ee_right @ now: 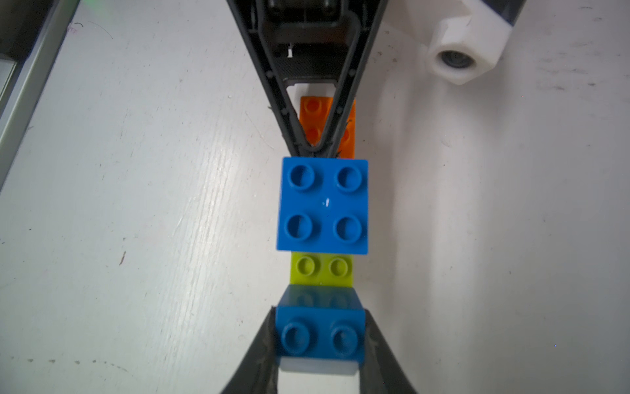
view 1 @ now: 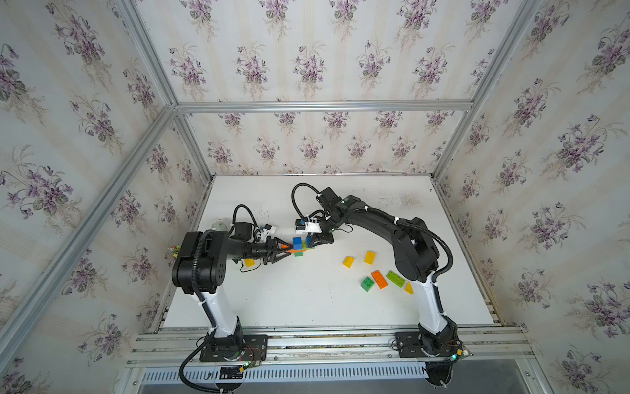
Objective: Assemble a fork with lego
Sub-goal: Assemble the lego brick with the lego brick.
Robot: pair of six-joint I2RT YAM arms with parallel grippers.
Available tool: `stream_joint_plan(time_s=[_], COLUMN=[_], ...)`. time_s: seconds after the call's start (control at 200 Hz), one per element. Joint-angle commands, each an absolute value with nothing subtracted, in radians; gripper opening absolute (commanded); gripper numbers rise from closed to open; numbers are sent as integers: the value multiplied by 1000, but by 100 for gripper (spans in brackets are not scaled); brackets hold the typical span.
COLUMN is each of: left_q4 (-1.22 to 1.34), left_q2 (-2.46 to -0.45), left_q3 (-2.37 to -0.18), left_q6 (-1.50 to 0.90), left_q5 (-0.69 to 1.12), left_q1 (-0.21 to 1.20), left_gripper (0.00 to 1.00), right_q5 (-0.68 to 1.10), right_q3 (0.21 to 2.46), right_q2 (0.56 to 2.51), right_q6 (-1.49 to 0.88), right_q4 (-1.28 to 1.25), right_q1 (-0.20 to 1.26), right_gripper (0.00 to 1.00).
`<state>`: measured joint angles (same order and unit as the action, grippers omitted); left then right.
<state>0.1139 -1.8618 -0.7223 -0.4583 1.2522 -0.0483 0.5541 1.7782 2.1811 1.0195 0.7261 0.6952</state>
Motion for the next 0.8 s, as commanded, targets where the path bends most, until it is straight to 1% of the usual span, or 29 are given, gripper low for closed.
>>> stream_joint_plan(time_s=[0.0,0.32,0.5,0.644,0.794], left_q4=[75,64,60,58,49], left_q2=[-1871,-1882,-1884,-1876,-1870], left_q3=[-718,-723,-723,-725,-728], left_q6=[-434,-425,-424,-426,-423], left_q5=[1154,1155,1155,1157,1153], left_q1=[-48,-49,-49,-49,-48], left_gripper=[45,44,44,44,45], right_q5=[477,493,434,436,425], right_q3=[1803,1797,1795,1758,1773], right_q2=[2208,2220,2243,2208,2188], right_q6=[991,1009,979,971,966], right_q4=[767,743,752,719,716], right_q1=[698,713,715,715,727], right_gripper=[17,16,16,16,16])
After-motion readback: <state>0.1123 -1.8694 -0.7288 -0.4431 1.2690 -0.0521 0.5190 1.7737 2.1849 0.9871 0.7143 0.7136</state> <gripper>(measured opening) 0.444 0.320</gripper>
